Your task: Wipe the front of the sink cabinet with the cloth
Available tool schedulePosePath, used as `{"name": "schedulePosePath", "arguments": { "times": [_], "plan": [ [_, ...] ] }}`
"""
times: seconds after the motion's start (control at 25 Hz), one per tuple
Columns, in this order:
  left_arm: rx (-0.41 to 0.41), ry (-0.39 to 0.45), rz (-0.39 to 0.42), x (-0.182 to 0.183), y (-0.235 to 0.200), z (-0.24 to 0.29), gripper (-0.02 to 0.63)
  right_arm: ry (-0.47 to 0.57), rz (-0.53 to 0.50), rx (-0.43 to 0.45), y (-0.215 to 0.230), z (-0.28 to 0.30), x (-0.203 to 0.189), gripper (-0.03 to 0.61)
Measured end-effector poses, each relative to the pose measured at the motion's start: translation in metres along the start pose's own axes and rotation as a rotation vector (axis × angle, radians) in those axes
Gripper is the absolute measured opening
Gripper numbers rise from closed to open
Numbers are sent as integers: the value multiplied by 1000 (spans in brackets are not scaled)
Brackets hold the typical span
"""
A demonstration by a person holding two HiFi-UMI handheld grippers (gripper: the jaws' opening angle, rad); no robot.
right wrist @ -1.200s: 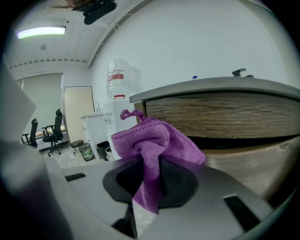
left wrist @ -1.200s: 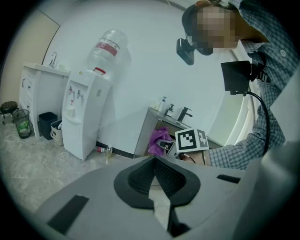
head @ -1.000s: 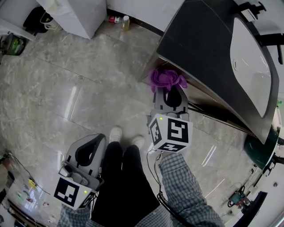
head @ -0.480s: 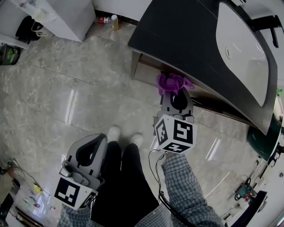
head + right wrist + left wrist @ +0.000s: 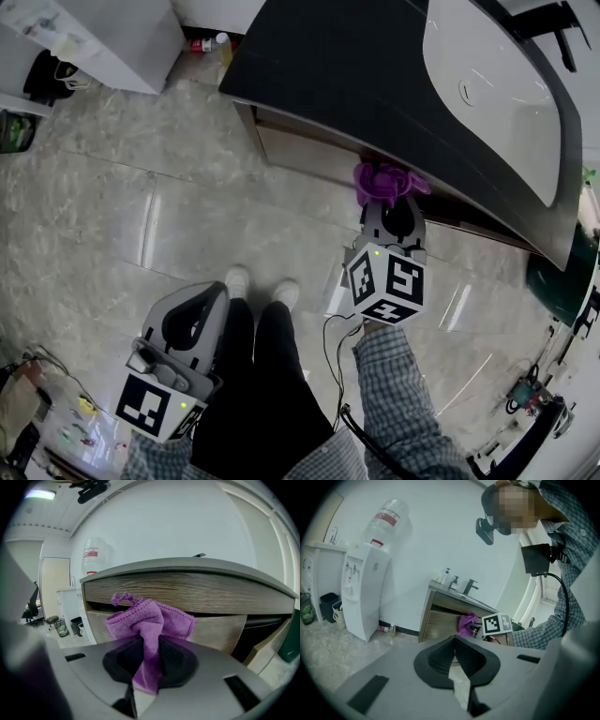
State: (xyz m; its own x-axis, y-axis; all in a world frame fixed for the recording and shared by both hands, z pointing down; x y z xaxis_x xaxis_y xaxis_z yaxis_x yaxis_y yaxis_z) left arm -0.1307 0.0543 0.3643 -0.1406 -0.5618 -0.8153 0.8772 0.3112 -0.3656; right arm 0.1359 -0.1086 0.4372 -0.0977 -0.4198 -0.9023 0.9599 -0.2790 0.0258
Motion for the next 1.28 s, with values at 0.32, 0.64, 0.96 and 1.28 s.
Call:
{"name": "schedulePosePath", "arguments": {
  "times": [0.32, 0.64, 0.96, 1.28],
  "plan": [
    [-20, -13, 16, -4, 20, 10, 11, -3, 23, -90, 46, -16, -9, 74],
    [-38, -18, 30, -5, 35, 19, 11, -10, 47, -190, 90, -26, -18, 74],
    [-37, -18, 34, -5, 39, 21, 11, -32, 58, -259, 114, -29, -28, 74],
    [-30, -21, 21, -10, 35, 22, 12, -52, 76, -277, 115, -21, -41, 74]
  ]
}}
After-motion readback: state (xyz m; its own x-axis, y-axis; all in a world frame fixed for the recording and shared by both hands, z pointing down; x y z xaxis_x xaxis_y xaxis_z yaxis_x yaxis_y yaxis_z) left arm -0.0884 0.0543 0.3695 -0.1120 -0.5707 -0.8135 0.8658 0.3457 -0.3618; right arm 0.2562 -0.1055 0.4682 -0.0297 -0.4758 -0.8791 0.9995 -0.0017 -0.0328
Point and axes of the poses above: the fingertips, and each gripper's own axes: z forward along the fingers, y to its right, x out of its top, the point moved 10 cm from there along -z, backward along the fingers, and after that the axes turned 3 degrees about x, right-handed, at the moved point
